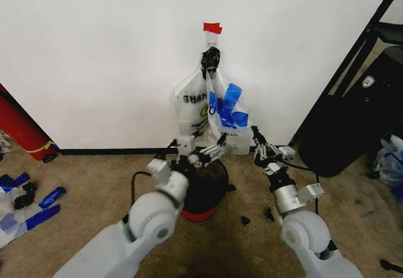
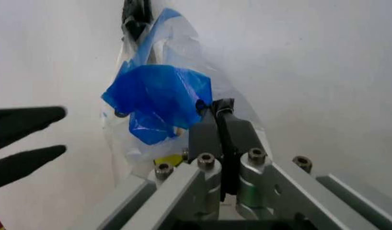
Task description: Pick up the garbage bag from the wall and place it over the trash bin.
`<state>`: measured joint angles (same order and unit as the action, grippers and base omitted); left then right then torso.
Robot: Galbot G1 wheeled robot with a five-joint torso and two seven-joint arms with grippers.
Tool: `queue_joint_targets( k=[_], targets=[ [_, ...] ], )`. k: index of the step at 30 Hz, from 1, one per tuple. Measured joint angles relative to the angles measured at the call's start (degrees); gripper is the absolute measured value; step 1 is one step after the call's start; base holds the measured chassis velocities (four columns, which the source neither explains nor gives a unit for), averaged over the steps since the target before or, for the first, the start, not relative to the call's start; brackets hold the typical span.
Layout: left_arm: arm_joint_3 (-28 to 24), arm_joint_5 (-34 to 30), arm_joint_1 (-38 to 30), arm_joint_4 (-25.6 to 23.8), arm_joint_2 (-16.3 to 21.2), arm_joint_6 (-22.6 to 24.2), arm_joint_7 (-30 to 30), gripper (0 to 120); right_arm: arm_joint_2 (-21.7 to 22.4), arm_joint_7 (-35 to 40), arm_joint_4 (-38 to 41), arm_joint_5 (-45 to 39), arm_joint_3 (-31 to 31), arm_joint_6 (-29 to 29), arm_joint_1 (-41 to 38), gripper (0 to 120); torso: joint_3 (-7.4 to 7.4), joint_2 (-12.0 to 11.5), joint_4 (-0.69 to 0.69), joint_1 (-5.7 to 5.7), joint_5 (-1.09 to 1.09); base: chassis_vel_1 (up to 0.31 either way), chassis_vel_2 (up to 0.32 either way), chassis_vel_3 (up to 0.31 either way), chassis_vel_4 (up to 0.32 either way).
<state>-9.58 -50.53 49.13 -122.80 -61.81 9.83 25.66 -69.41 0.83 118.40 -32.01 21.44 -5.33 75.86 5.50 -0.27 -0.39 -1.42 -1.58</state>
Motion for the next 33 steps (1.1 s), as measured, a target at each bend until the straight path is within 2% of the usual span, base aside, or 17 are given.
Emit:
queue_joint_targets(
  k=[8,23,28,33],
  targets=[
    [-3.97,-0.63,-4.35,4.08,-3.42,-0.23,0.8,82,0.14,-0.19,0.54,0.01,0.92,-0.09,1.08,0,0.0,0.0,-0.01,0.0,0.0,0.0,0.0,0.0,0.0],
    [-5.71,-0.37,-8.02,7.84,-4.79,-1.77,1.29,74,0.74,-0.7,0.97,-0.05,1.71,-0.3,2.27,0,0.0,0.0,0.0,0.01,-0.01,0.0,0.0,0.0,0.0],
    [-6.79,1.27,-9.12,9.76,-5.24,-2.52,1.37,66,0.59,-0.68,1.55,-0.31,1.73,-0.28,2.44,0,0.0,0.0,-0.01,0.01,-0.01,0.0,0.0,0.0,0.0],
    [-7.22,2.16,-9.92,11.49,-5.5,-3.52,1.39,48,0.56,-0.64,1.78,-0.38,2.26,-0.26,2.71,0,0.0,0.0,-0.01,0.01,0.0,0.0,0.0,0.0,0.0]
  ],
)
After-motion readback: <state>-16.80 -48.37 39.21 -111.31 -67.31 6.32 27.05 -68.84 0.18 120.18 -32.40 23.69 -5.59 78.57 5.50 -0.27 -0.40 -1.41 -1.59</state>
